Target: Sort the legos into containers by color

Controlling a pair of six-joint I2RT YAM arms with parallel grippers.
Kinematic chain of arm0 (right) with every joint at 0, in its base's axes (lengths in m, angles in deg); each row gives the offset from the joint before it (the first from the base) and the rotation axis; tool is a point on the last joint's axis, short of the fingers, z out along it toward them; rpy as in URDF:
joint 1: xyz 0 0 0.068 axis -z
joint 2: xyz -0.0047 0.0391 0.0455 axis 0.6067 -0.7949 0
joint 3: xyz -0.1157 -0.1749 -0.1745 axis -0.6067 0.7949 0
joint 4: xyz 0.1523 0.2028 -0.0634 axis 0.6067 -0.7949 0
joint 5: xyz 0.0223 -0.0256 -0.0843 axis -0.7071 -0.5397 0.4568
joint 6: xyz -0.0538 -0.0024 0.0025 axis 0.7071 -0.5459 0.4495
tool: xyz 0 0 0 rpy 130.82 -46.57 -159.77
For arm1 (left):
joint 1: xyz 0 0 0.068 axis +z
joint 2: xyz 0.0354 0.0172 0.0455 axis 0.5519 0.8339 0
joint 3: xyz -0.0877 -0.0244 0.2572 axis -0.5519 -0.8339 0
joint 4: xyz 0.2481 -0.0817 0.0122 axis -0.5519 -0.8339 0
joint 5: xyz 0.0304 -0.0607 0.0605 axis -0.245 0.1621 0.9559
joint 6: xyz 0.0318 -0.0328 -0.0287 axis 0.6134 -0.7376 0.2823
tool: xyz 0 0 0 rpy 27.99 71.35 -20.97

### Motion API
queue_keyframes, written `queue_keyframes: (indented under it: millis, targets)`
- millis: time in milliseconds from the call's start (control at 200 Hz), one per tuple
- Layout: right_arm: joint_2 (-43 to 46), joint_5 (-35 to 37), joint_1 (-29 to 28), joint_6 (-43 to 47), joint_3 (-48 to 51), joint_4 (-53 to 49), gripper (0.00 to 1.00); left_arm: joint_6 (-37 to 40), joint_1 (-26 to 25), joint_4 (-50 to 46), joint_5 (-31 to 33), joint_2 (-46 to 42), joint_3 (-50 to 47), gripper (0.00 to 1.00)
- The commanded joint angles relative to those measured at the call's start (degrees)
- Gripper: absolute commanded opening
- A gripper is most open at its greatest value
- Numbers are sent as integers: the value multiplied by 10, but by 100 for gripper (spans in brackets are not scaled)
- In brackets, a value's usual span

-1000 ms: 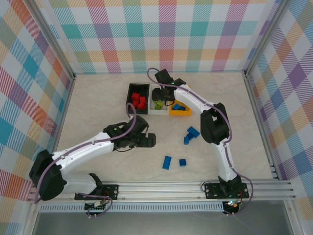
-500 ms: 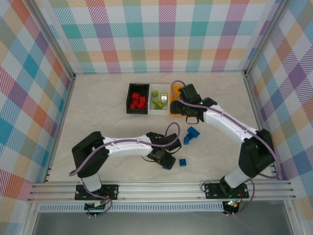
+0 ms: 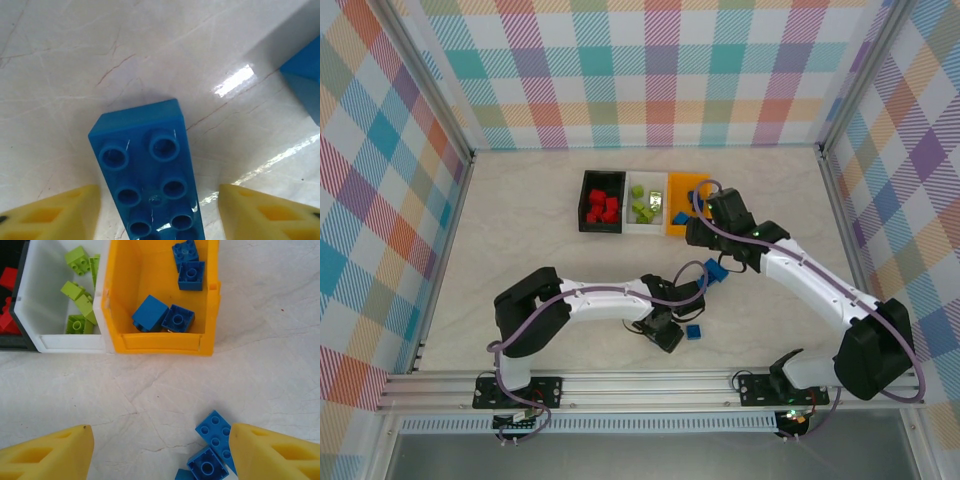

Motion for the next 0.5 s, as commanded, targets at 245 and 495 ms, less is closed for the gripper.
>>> queue_keyframes:
  millis: [245, 495]
  targets:
    - [31, 10, 5, -18, 23, 8, 72, 5, 6, -35, 68, -26, 22, 38]
    - [78, 45, 5, -46, 65, -2, 72, 8, 102, 7, 117, -75, 88, 37]
